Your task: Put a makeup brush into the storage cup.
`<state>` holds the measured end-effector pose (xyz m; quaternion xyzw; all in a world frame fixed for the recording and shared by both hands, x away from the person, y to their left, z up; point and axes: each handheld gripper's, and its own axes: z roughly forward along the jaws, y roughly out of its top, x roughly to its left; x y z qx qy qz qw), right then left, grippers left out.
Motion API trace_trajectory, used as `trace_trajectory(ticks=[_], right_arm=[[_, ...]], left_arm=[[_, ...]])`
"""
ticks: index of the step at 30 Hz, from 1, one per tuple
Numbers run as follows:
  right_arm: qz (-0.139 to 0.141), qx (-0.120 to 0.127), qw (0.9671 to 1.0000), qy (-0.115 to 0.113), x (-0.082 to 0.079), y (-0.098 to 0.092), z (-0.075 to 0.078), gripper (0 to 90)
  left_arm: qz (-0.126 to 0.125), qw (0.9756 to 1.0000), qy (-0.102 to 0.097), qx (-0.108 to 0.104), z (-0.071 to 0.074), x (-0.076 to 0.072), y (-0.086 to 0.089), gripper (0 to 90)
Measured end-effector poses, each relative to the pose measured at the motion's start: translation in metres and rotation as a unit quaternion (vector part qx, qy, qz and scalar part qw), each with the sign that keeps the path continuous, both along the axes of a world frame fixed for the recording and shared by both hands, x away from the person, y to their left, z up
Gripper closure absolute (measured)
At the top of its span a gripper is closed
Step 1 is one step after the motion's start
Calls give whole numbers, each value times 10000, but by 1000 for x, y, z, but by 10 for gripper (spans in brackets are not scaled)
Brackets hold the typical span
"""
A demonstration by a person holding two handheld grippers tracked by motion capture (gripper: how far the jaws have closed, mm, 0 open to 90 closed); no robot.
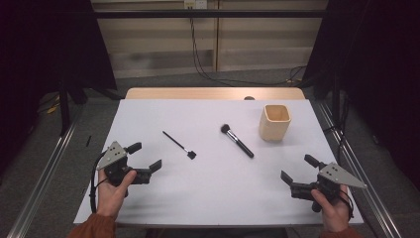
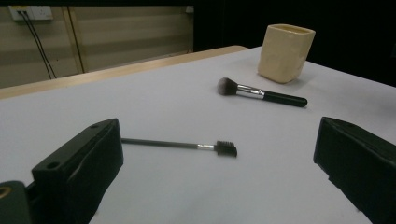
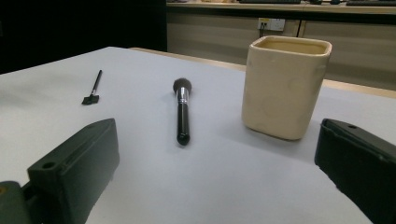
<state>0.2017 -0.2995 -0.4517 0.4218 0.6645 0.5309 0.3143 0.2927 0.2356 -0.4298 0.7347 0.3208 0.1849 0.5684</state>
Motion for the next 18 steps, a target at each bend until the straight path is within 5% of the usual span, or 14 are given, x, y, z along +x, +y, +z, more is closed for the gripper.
trace_trajectory(ticks=[4, 7, 18], right_arm=[[13, -5, 10000, 8, 0, 0, 0, 0], [12, -9, 10000, 9, 0, 0, 0, 0], [15, 15, 10000, 46, 1, 0, -1, 0]], left_arm=[[-19, 9999, -100, 65, 3, 6, -7, 15], [-28, 9999, -70, -92, 4, 12, -10, 19], [-10, 9998, -168, 84, 13, 40, -19, 21]])
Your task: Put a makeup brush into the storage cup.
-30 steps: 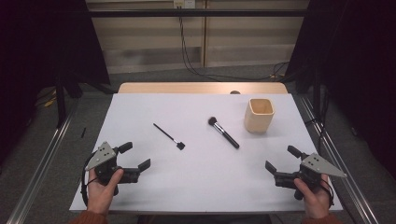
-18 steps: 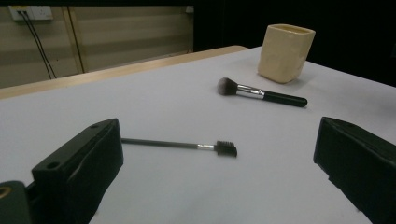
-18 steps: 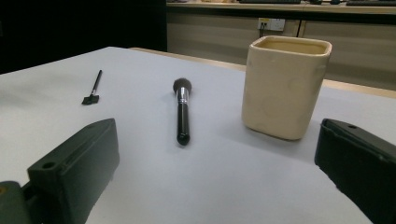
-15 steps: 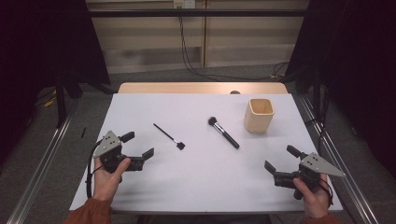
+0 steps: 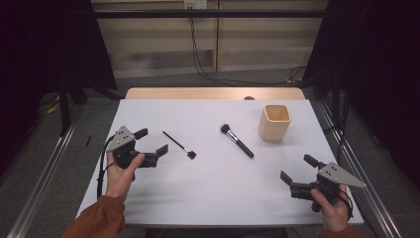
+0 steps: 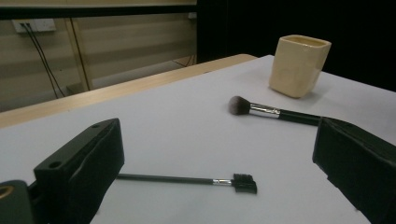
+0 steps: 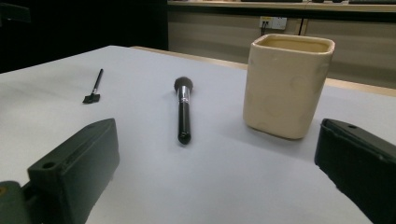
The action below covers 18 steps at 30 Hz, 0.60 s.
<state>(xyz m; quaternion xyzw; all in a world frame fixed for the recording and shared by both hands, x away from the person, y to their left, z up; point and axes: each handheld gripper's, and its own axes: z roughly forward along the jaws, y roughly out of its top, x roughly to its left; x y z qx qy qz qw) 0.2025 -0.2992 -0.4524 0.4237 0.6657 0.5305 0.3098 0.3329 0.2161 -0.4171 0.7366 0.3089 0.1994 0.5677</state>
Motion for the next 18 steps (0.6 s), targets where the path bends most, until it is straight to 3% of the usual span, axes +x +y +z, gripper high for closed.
trace_trajectory(ticks=[3, 10, 12, 13, 15, 18], right_arm=[[2, 21, 10000, 1, 0, 0, 0, 0], [13, 8, 10000, 16, 0, 0, 0, 0], [28, -16, 10000, 10, 0, 0, 0, 0], [35, -17, 10000, 6, 0, 0, 0, 0], [42, -12, 10000, 15, 0, 0, 0, 0], [35, -13, 10000, 16, -1, 0, 0, 0]], left_arm=[[1, 10000, 1, -42, 3, 6, -4, 21], [-216, 9996, -79, 136, 11, 19, -22, 21], [-251, 9996, -79, 43, 14, 23, -26, 21], [-281, 9995, -84, 117, 15, 25, -28, 21], [-277, 9993, -164, 196, 17, 29, -31, 21], [-210, 9996, -162, 115, 18, 34, -32, 21]])
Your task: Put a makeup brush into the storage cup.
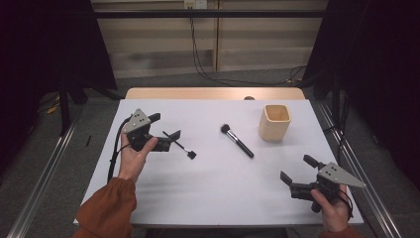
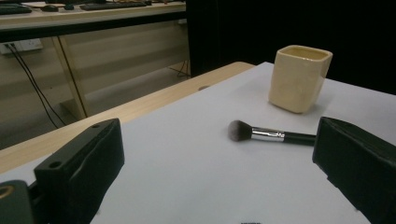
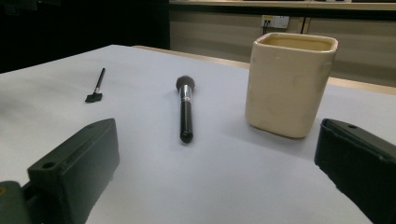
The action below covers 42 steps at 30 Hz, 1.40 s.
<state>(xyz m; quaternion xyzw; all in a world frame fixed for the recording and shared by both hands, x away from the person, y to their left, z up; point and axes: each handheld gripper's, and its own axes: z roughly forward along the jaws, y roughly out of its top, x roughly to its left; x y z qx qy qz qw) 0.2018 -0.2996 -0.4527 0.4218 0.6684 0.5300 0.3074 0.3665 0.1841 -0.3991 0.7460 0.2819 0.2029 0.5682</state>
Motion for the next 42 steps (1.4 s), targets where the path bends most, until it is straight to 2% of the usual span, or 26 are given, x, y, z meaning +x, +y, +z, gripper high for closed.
trace_trajectory(ticks=[3, 4, 6, 9, 11, 12, 15, 17, 19, 21, 23, 26, 29, 31, 32, 34, 36, 37, 40, 42], right_arm=[[-8, -13, 10000, 4, 0, 0, 0, 0], [-15, -16, 10000, 2, 0, 0, 0, 0], [1, -10, 10000, -3, 0, 0, 0, 0], [-11, -15, 10000, 4, 0, 0, 0, 0], [-16, -1, 10000, 12, 1, 0, 0, 0], [-16, -1, 10000, 12, 1, 0, 0, 0], [-11, -3, 10000, 14, 0, 0, 0, 0], [-1, 1, 10000, 18, 0, 1, 0, 0], [10, -25, 10000, 9, 0, 0, 0, 0], [-9, 22, 10000, 20, 0, -1, -1, 0], [-24, 30, 10000, 19, -1, 0, 0, 0], [-9, 29, 10000, 30, -1, 0, 0, 0], [-2, 2, 10000, 27, 0, 0, 0, 0], [-5, 17, 10000, 37, 0, 0, 0, 0], [-4, 18, 10000, 43, 0, 0, -1, 0], [5, 1, 10000, 44, 0, 0, -1, 0], [24, -11, 10000, 43, 0, 0, -1, 0], [24, -11, 10000, 43, 0, 0, -1, 0], [26, 0, 10000, 54, 0, 0, -1, 0], [23, 4, 10000, 55, 0, -1, -1, 0]], left_arm=[[-6, 9999, -2, 131, 0, 9, -1, 21], [28, 10000, 14, 36, 2, 15, -1, 20], [49, 10000, 36, -19, 3, 17, -2, 19], [64, 10000, 41, 44, 3, 25, -3, 19], [70, 9999, 133, 7, 3, 30, -6, 17], [52, 9998, 156, 54, 3, 32, -8, 17], [-84, 9996, 286, 25, 3, 38, -17, 18], [-155, 9993, 287, 170, 3, 39, -23, 18], [-266, 9988, 382, 169, 2, 41, -25, 19], [-231, 9984, 459, 242, 1, 44, -24, 19], [-235, 9974, 491, 469, 1, 47, -23, 19], [-327, 9960, 647, 530, 2, 51, -22, 23], [-402, 9926, 714, 892, 3, 55, -23, 26], [-435, 9900, 837, 1047, 3, 57, -24, 27], [-487, 9891, 916, 1043, 3, 58, -25, 27], [-491, 9866, 930, 1245, 3, 60, -26, 28], [-581, 9828, 1030, 1417, 3, 63, -28, 34], [-596, 9816, 1049, 1482, 4, 64, -29, 34], [-611, 9756, 1074, 1812, 6, 67, -29, 34], [-733, 9707, 1234, 1927, 7, 69, -29, 40]])
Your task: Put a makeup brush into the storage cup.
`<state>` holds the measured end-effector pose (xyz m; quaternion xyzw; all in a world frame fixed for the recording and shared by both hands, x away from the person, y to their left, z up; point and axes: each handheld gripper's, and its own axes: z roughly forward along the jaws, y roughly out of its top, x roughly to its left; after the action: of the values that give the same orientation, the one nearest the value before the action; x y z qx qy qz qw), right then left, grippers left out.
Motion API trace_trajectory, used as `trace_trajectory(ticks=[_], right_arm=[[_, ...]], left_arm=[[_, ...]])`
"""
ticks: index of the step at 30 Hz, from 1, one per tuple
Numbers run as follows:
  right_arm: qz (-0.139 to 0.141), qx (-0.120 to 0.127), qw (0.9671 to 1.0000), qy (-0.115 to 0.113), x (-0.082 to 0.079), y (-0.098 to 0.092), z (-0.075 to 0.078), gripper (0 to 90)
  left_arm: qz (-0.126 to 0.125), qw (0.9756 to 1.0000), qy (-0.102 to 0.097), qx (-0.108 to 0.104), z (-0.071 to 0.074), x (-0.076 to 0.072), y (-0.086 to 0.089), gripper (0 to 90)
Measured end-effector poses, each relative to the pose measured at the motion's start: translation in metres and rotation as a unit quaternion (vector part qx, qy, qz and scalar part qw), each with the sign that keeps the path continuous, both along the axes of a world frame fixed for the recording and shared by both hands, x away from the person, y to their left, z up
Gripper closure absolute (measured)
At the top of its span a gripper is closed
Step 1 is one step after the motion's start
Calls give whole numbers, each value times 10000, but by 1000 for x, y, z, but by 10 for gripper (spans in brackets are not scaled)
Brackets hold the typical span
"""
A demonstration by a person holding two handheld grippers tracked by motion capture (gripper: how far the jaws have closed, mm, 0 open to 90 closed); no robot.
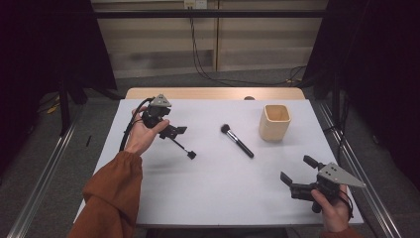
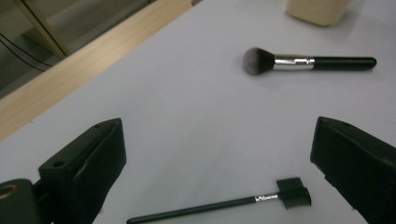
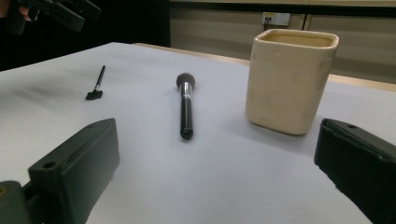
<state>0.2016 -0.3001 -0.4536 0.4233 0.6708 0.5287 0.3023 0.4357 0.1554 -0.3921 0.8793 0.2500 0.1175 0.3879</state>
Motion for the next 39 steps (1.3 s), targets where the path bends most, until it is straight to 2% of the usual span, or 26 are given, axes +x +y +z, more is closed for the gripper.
trace_trajectory(ticks=[2, 3, 7, 9, 10, 12, 16, 17, 19, 20, 21, 23, 25, 26, 27, 28, 29, 31, 34, 37, 38, 39], right_arm=[[5, -6, 10000, 0, 0, 0, 0, 0], [12, -5, 10000, 3, 0, 0, 0, 0], [24, -2, 10000, 11, 0, 0, 0, 0], [23, -6, 10000, 6, 0, 0, 0, 0], [20, -11, 10000, 3, 0, 0, 0, 0], [5, 27, 10000, 25, 0, 1, 0, 0], [8, 29, 10000, 28, 0, 1, 0, 0], [11, 35, 10000, 32, 0, 1, 0, 0], [14, 1, 10000, 26, 0, 0, 0, 0], [28, -5, 10000, 39, 1, 0, 0, 0], [27, -9, 10000, 39, 1, 0, 0, 0], [22, -6, 10000, 36, 1, 0, 0, 0], [41, -5, 10000, 29, 0, 1, 0, 0], [37, -1, 10000, 39, 0, 0, 0, 0], [34, 7, 10000, 40, 0, 0, 0, 0], [34, 7, 10000, 40, 0, 0, 0, 0], [33, 14, 10000, 41, 0, 0, 0, 0], [42, 10, 10000, 46, 0, 0, 0, 0], [38, 25, 10000, 76, 1, 1, -1, 0], [37, 38, 10000, 84, 1, 1, -1, 0], [35, 45, 9999, 88, 1, 0, -1, 0], [28, 49, 9999, 90, 1, 0, -1, 0]], left_arm=[[-78, 9998, -26, 205, 1, 2, 1, 46], [-97, 9997, 23, 233, 1, 2, 1, 47], [-336, 9973, 313, 572, 0, 5, 2, 76], [-419, 9963, 345, 665, -2, 6, 2, 80], [-376, 9968, 368, 610, -4, 6, 1, 81], [-413, 9956, 429, 721, -6, 8, 3, 83], [-617, 9916, 577, 984, -9, 11, 2, 80], [-614, 9905, 595, 1079, -10, 12, 2, 69], [-524, 9905, 679, 1077, -12, 14, 1, 61], [-526, 9897, 694, 1140, -13, 16, 1, 65], [-579, 9875, 732, 1269, -15, 18, 0, 73], [-697, 9851, 818, 1344, -18, 20, -1, 73], [-779, 9828, 822, 1460, -22, 21, -3, 74], [-834, 9808, 849, 1546, -24, 22, -4, 81], [-950, 9743, 1058, 1745, -27, 23, -6, 102], [-950, 9743, 1058, 1745, -27, 23, -6, 115], [-963, 9722, 1057, 1853, -28, 24, -6, 115], [-945, 9721, 1038, 1878, -30, 27, -6, 90], [-1056, 9685, 962, 2042, -34, 31, -9, 88], [-1134, 9685, 929, 2012, -39, 34, -12, 76], [-1236, 9661, 934, 2067, -41, 34, -13, 77], [-1308, 9615, 952, 2221, -42, 36, -14, 77]])
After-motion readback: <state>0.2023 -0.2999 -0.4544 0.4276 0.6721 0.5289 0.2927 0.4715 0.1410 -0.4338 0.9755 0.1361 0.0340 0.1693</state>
